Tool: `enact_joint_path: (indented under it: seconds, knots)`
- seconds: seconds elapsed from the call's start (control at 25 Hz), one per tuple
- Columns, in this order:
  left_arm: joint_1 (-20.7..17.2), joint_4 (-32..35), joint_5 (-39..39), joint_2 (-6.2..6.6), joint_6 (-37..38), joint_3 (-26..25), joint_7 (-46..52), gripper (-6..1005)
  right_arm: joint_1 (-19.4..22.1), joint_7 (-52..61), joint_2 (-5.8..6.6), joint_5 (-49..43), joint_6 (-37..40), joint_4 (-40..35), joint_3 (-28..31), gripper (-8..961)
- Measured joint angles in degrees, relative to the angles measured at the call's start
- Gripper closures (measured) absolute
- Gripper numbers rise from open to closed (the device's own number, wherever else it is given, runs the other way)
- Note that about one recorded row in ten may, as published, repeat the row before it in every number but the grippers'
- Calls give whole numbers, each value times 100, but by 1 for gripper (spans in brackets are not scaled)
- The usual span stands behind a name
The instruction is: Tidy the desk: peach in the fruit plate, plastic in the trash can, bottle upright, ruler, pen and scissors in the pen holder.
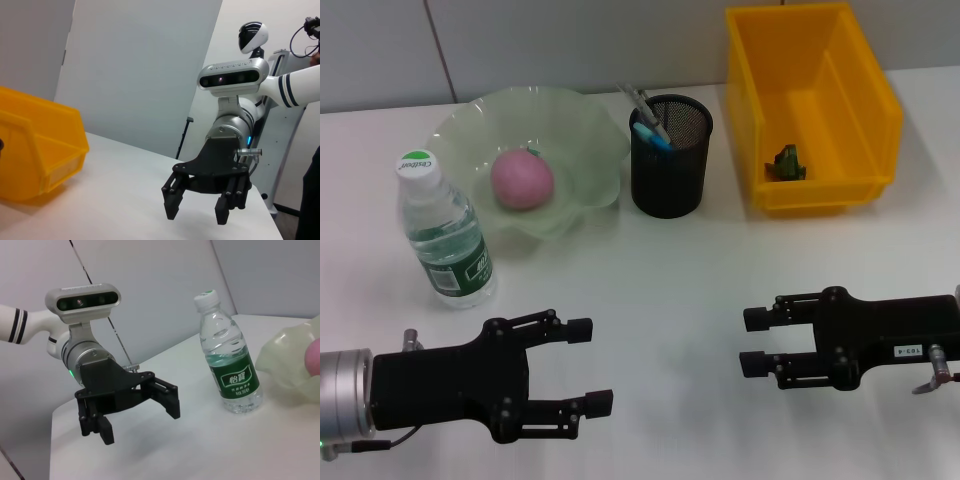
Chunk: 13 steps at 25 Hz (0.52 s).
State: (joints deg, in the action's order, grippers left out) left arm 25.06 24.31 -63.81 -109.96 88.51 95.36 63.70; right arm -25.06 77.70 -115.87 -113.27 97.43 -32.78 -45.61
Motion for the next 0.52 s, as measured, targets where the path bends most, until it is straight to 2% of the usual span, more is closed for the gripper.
enact_joint_path:
  seconds: [0.52]
  knots:
    - [-1, 4, 0, 10, -7, 0, 2, 140, -28, -1, -11, 7, -8, -3, 1, 317]
